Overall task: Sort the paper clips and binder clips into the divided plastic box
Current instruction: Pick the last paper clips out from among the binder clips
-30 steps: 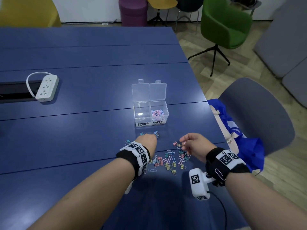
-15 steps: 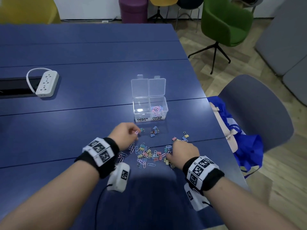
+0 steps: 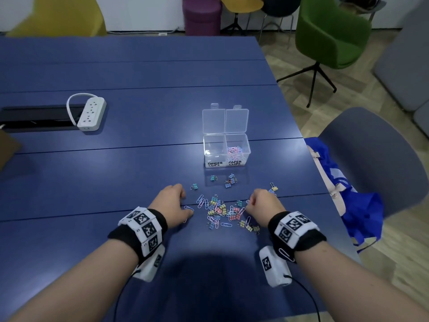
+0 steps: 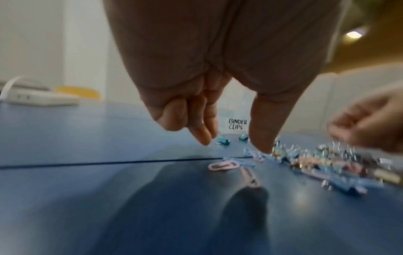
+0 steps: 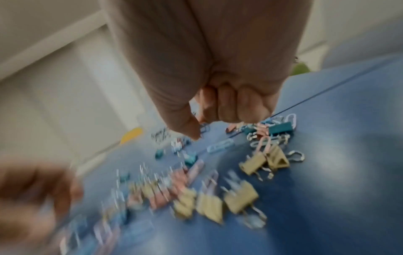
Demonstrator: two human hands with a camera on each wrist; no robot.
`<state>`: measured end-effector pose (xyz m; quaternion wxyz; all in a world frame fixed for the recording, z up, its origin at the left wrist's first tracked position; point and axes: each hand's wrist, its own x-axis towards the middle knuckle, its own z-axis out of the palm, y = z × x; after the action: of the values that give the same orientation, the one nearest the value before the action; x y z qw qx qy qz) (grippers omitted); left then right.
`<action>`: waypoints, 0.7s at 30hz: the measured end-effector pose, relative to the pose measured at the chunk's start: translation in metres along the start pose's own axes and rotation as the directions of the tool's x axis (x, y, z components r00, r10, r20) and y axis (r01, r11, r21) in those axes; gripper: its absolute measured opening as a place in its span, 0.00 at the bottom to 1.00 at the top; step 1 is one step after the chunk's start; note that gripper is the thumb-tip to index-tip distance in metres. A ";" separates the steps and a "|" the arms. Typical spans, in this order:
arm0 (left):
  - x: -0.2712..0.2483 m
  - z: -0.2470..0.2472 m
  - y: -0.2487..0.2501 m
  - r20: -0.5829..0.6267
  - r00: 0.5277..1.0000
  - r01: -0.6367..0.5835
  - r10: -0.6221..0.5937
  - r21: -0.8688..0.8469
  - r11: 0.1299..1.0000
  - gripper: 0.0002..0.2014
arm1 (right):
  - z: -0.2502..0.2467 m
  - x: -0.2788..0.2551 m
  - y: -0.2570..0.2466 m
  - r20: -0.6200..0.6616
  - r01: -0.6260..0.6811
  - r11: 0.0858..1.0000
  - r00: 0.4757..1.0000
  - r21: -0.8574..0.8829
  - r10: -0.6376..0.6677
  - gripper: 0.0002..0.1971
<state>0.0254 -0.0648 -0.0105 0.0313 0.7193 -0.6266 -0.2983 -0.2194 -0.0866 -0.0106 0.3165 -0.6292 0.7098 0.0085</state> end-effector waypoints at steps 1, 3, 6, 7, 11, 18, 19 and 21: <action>-0.001 0.002 -0.004 -0.005 1.000 -0.004 0.005 0.052 0.999 0.19 | -0.003 -0.001 0.004 -0.016 0.018 0.994 1.000 0.109 -0.016 0.07; -0.002 0.007 -0.007 0.007 1.000 0.013 -0.014 0.121 0.993 0.21 | -0.009 -0.003 0.009 -0.011 0.027 0.949 1.000 0.314 -0.025 0.11; 0.000 0.012 -0.008 0.009 1.000 0.021 -0.023 0.150 0.988 0.20 | -0.010 -0.008 0.014 0.035 -0.030 0.787 0.999 0.617 0.011 0.13; 0.000 0.012 -0.008 0.007 1.000 0.021 -0.022 0.146 0.989 0.19 | -0.009 -0.010 0.015 0.051 -0.050 0.713 0.998 0.699 0.020 0.13; 0.000 0.014 -0.009 -0.022 1.000 0.017 -0.014 0.122 0.992 0.15 | -0.004 -0.017 0.013 0.160 -0.140 0.378 0.987 0.915 -0.024 0.08; -0.003 0.018 -0.014 -0.046 0.997 0.073 -0.069 0.090 0.993 0.15 | -0.002 -0.020 0.000 0.311 -0.303 0.158 0.950 0.940 -0.028 0.12; -0.004 0.019 -0.013 -0.044 0.997 0.073 -0.070 0.082 0.994 0.13 | -0.002 -0.020 -0.003 0.314 -0.304 0.204 0.949 0.931 -0.016 0.12; -0.003 0.023 -0.010 -0.034 0.997 0.071 -0.068 0.071 0.995 0.09 | 0.001 -0.019 -0.010 0.302 -0.280 0.355 0.953 0.892 -0.006 0.11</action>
<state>0.0233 -0.0521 -0.0319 0.0048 0.7460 -0.6110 -0.2650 -0.2101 -0.0715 0.0007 0.7004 -0.2729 0.5947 -0.2850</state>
